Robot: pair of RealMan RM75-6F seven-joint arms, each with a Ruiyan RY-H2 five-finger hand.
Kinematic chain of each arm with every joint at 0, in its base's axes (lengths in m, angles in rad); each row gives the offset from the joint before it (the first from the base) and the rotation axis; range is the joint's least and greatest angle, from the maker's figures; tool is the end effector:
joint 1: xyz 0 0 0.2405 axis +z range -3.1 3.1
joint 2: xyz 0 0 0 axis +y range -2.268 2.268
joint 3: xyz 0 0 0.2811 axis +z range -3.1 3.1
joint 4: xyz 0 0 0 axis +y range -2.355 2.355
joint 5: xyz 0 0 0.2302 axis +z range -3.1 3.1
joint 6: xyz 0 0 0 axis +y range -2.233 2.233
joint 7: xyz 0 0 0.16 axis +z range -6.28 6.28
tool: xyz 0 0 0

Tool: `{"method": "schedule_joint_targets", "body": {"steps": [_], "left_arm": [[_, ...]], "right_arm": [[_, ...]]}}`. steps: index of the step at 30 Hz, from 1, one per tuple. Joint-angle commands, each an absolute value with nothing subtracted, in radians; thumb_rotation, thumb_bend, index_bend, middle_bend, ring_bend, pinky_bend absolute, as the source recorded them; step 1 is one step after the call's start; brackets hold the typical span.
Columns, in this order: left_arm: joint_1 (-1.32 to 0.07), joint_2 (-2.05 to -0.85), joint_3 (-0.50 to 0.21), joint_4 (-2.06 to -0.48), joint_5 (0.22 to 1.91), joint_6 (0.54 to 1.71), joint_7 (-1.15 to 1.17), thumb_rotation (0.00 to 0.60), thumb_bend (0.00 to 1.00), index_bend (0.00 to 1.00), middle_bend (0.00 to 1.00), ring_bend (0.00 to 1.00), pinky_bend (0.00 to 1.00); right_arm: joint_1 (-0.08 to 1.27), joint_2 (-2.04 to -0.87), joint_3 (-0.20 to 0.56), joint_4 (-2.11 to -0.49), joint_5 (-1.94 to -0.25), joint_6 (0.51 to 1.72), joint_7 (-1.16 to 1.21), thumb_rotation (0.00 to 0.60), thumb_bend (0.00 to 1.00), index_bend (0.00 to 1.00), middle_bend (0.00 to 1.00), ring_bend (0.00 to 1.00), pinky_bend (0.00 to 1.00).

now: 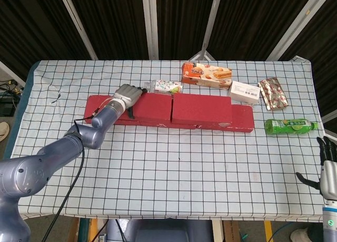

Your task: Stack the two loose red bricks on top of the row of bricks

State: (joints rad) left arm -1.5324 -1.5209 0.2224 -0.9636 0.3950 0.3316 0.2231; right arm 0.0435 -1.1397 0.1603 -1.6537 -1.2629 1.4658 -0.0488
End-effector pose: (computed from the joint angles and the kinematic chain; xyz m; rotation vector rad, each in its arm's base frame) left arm -0.0646 0.5496 -0.0155 -2.0244 -0.9049 -0.4128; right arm -0.3649 -0.2057 0.1672 1.1082 -0.9819 0.8317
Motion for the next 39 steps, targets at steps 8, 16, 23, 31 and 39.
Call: {"method": "schedule_joint_targets", "body": {"steps": [8,16,23,31,39], "left_arm": [[-1.581,-1.532,0.289,-0.996,0.257,0.398,0.278,0.6,0.13,0.34,0.27,0.19,0.25],[-1.589,-1.541,0.291,-1.003,0.207,0.42,0.317,0.6,0.13,0.34,0.27,0.19,0.25],[-1.585,-1.545,0.273,-1.003,0.198,0.422,0.334,0.6,0.13,0.34,0.27,0.19,0.25],[-1.575,-1.555,0.259,-0.992,0.191,0.424,0.349,0.6,0.13,0.33,0.25,0.19,0.25],[-1.569,-1.56,0.24,-0.985,0.187,0.421,0.359,0.6,0.08,0.26,0.21,0.15,0.24]], "right_arm": [[0.043,-1.14,0.161,-1.653,-1.264,1.465,-0.048,0.6,0.17,0.0,0.0,0.0,0.0],[0.042,-1.141,0.162,-1.654,-1.26,1.466,-0.052,0.6,0.17,0.0,0.0,0.0,0.0],[0.042,-1.142,0.164,-1.654,-1.256,1.465,-0.055,0.6,0.17,0.0,0.0,0.0,0.0],[0.042,-1.142,0.165,-1.655,-1.254,1.465,-0.058,0.6,0.17,0.0,0.0,0.0,0.0],[0.042,-1.145,0.166,-1.655,-1.25,1.465,-0.064,0.6,0.17,0.0,0.0,0.0,0.0]]}}
